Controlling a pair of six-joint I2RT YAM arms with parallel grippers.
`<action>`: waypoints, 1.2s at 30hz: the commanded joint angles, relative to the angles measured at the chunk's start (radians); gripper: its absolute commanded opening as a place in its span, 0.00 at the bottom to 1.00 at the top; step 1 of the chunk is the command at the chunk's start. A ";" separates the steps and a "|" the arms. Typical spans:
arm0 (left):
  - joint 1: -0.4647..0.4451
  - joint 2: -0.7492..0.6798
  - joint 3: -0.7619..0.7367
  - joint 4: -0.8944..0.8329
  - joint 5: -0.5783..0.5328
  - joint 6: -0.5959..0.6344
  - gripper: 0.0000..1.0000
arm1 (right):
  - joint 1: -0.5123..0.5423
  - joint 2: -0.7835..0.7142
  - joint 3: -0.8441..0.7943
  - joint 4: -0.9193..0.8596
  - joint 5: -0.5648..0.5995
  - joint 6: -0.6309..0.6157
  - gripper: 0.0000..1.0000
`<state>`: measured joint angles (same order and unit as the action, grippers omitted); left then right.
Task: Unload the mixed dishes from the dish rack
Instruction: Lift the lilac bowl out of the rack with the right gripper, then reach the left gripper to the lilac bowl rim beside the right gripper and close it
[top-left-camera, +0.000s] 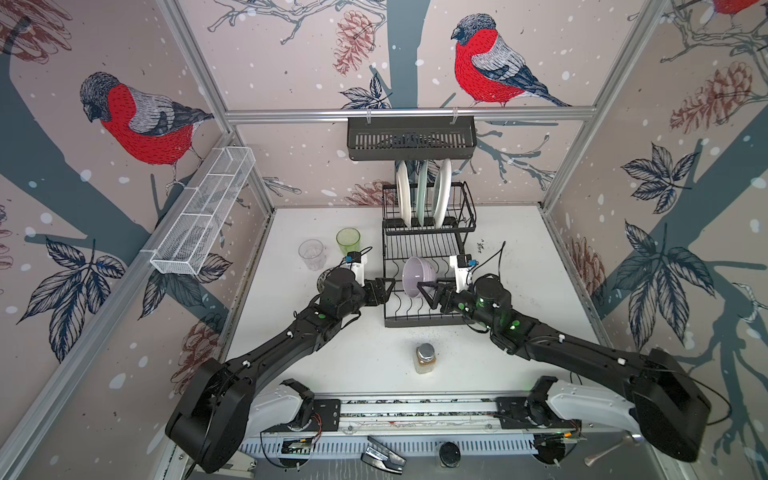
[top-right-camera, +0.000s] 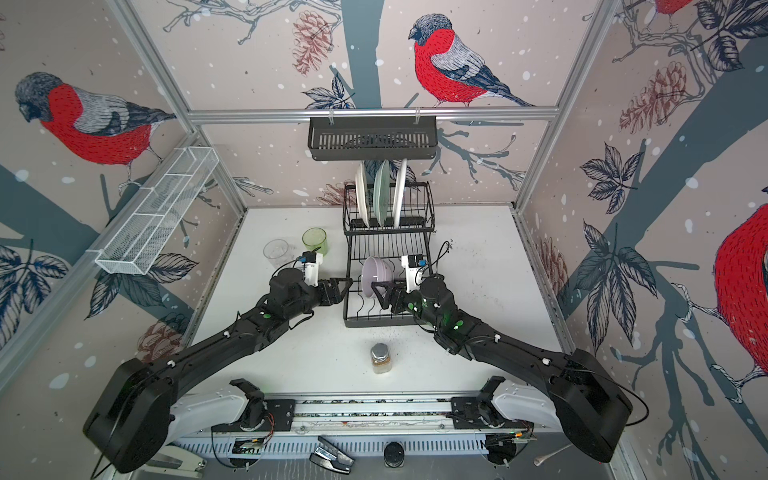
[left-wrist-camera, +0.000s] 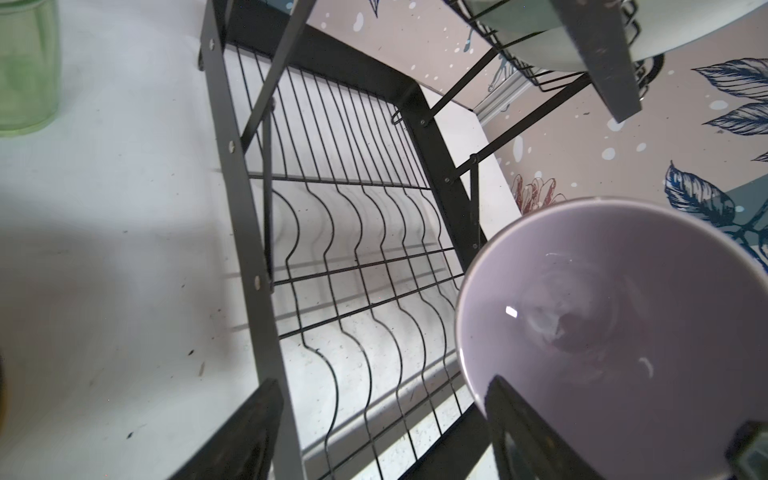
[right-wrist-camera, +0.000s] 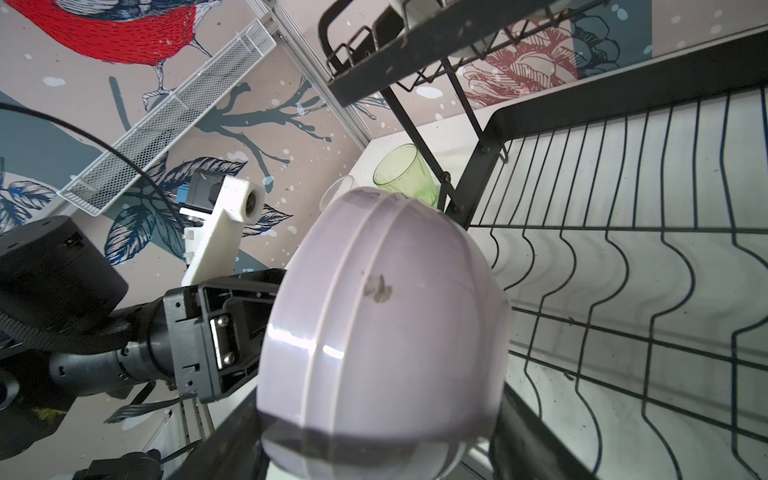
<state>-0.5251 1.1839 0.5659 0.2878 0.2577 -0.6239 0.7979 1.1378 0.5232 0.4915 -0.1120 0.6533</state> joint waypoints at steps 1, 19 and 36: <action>-0.011 0.027 0.041 0.063 0.079 -0.016 0.69 | 0.011 -0.034 -0.016 0.114 -0.004 -0.013 0.57; -0.058 0.197 0.159 0.174 0.268 -0.076 0.18 | 0.021 -0.066 -0.042 0.141 -0.026 -0.009 0.57; -0.059 0.203 0.165 0.124 0.246 -0.057 0.00 | 0.020 0.013 -0.011 0.145 -0.080 -0.018 0.67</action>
<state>-0.5770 1.3899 0.7227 0.3470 0.4076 -0.6994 0.8143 1.1446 0.5018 0.5842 -0.1265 0.6518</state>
